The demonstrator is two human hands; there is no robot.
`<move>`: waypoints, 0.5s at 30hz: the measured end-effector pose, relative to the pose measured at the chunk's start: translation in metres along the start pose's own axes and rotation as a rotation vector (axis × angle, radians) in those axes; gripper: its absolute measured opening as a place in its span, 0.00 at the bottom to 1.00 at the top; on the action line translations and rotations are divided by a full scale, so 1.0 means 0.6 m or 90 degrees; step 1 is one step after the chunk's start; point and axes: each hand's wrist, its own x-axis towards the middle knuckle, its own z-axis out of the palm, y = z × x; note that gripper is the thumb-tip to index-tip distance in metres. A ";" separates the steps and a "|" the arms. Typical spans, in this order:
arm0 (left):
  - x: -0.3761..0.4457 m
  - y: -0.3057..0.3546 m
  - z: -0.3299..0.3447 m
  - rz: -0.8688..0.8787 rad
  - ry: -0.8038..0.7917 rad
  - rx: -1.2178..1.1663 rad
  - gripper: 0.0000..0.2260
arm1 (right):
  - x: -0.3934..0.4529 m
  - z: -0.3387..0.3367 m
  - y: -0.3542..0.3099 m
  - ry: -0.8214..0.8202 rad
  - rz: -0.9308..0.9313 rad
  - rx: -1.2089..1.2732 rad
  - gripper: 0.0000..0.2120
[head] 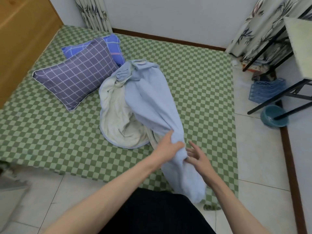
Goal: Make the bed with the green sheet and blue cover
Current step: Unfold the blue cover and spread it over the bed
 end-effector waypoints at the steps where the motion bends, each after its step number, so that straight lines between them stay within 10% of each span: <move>1: -0.010 -0.001 0.013 0.019 0.003 0.123 0.29 | 0.007 0.000 -0.020 0.002 -0.020 0.104 0.27; 5: -0.054 -0.019 0.035 0.225 -0.156 0.357 0.08 | 0.033 -0.033 -0.101 0.094 -0.027 0.267 0.20; 10: -0.040 -0.008 0.064 0.296 -0.317 0.539 0.11 | 0.058 0.022 -0.144 -0.112 -0.039 -0.463 0.44; 13: -0.029 -0.022 0.055 0.250 -0.392 0.505 0.02 | 0.084 0.064 -0.110 -0.135 -0.041 -0.801 0.26; 15: -0.028 -0.052 0.024 0.147 -0.434 0.403 0.07 | 0.095 0.049 -0.102 -0.078 -0.029 -0.659 0.17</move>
